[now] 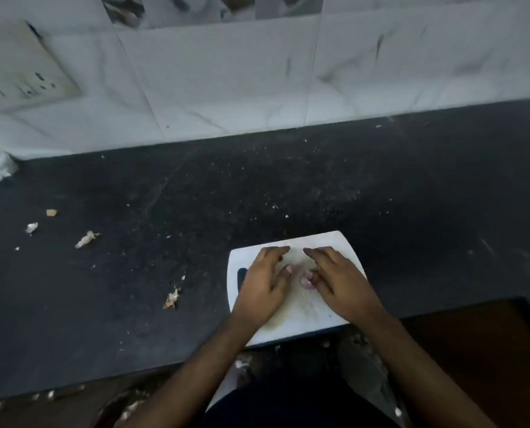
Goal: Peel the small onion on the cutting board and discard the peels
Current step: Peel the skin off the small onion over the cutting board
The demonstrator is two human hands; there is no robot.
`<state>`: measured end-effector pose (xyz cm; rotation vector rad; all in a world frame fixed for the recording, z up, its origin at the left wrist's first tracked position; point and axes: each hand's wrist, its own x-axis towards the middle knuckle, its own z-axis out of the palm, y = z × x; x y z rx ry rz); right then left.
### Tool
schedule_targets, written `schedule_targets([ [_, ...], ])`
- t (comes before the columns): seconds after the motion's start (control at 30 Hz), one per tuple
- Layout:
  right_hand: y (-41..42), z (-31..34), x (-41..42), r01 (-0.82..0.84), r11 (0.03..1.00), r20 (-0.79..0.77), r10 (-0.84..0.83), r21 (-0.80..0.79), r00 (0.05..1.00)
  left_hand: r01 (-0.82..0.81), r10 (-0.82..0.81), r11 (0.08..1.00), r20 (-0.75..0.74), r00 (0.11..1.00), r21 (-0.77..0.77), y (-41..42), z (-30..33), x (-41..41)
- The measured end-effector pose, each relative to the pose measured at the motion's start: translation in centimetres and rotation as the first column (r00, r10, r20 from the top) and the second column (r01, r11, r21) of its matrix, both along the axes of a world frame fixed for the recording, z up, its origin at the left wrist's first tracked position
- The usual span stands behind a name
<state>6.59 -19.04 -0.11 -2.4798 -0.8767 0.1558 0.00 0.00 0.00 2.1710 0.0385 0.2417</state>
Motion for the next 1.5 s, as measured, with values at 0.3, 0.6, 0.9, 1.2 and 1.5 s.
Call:
schedule_targets([
  [0.3, 0.2, -3.4, -0.2, 0.133, 0.984, -0.251, -0.099, 0.119, 0.963, 0.081, -0.103, 0.988, -0.165, 0.981, -0.135, -2.7, -2.7, 0.9],
  [0.6, 0.1, -4.5, -0.4, 0.284, 0.881, -0.299, -0.173, 0.379, 0.938, -0.060, 0.030, 0.972, -0.133, 0.991, -0.227, -3.4, -4.4, 0.5],
  [0.9, -0.1, -6.1, 0.3, 0.189, 0.845, -0.166, -0.121, 0.500, 0.979, -0.109, 0.105, 0.978, -0.034, 0.994, -0.176, -3.9, -5.4, 0.2],
  [1.2, -0.2, -5.2, -0.7, 0.158, 0.817, -0.263, -0.008, 0.555, 0.965, -0.087, 0.091, 0.951, 0.000, 0.996, -0.298, -3.6, -4.9, -1.0],
  [1.5, -0.4, -5.6, -2.5, 0.125, 0.805, -0.197, -0.010, 0.580, 0.980, -0.132, 0.134, 0.939, -0.015, 0.991, -0.318, -4.2, -5.3, -2.6],
])
